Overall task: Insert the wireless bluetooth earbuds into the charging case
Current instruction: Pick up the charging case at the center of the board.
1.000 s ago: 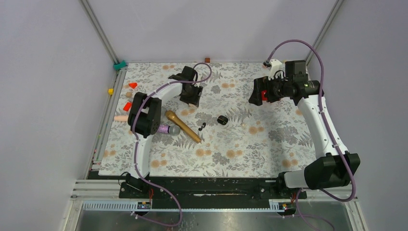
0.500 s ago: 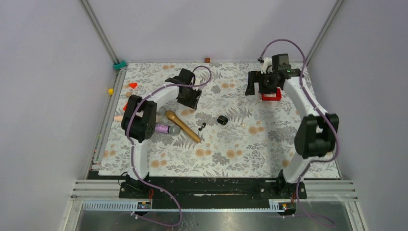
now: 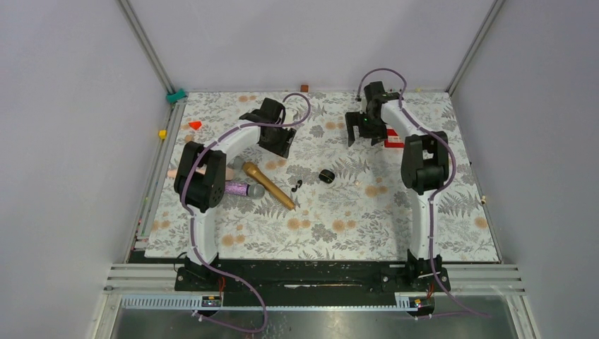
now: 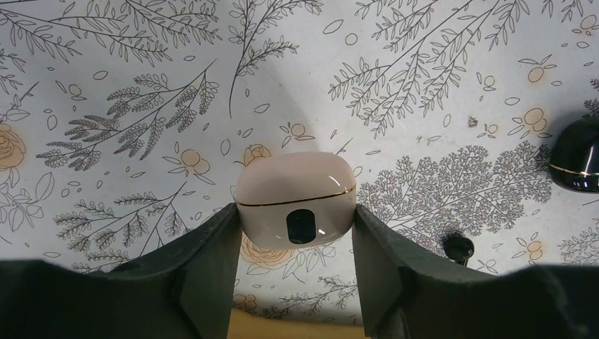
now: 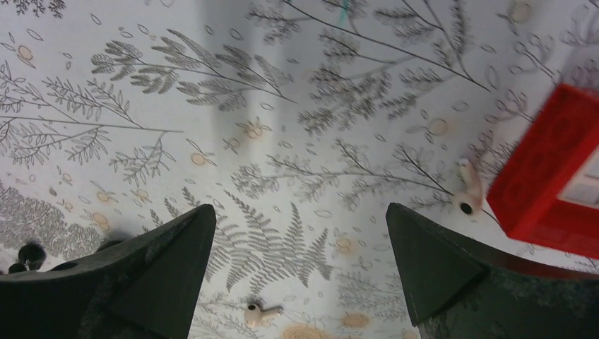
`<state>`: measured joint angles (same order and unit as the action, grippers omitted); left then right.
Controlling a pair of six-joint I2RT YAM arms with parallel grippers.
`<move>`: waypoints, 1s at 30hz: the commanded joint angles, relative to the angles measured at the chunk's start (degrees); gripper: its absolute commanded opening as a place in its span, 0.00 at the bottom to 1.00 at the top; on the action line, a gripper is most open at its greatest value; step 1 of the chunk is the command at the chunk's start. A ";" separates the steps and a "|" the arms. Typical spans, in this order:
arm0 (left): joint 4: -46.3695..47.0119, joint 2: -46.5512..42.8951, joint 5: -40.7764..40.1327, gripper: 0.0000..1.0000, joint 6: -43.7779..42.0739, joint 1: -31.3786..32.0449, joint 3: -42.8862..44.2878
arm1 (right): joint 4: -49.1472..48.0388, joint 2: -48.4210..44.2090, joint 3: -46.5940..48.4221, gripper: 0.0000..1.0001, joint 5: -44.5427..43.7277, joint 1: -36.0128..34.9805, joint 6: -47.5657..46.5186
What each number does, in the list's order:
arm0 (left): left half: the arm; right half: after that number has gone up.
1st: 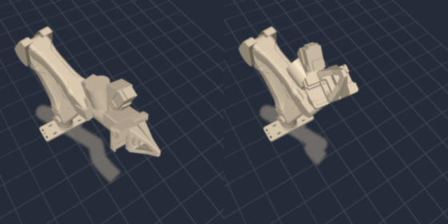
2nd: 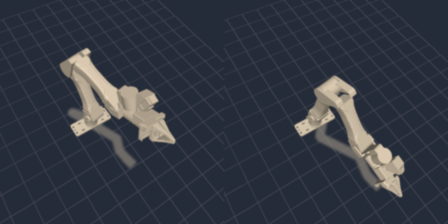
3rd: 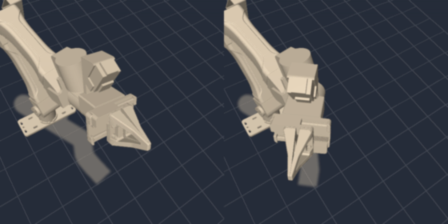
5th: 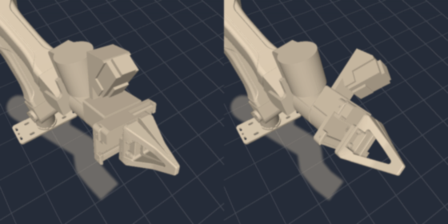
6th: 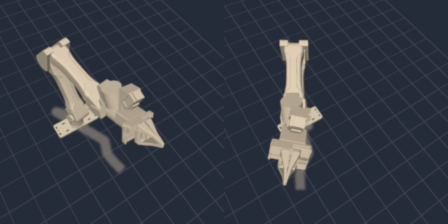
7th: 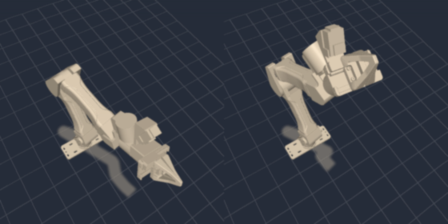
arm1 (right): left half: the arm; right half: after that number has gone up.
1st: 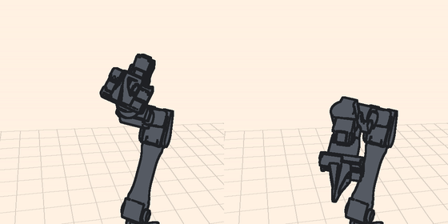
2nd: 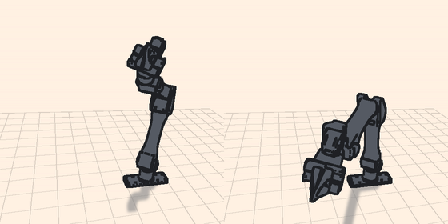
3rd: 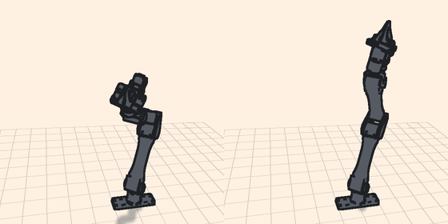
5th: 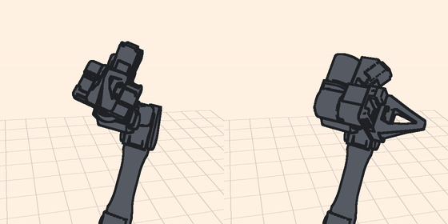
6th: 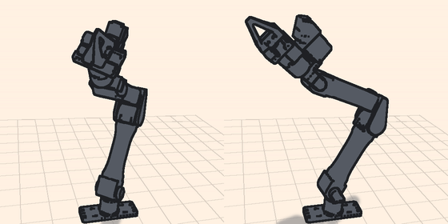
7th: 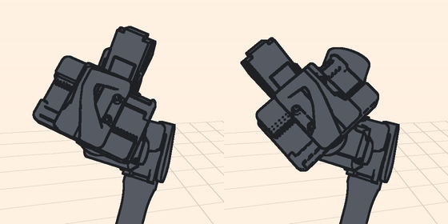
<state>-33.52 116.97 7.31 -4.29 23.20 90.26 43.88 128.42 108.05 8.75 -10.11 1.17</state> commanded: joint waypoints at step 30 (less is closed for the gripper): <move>2.58 -21.09 20.97 0.34 -10.94 0.75 -6.05 | 6.56 -20.04 -2.97 0.99 20.61 -4.67 -2.62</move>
<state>-32.95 104.66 18.09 -9.17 23.22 85.49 53.65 125.32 109.82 13.69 -14.90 -1.63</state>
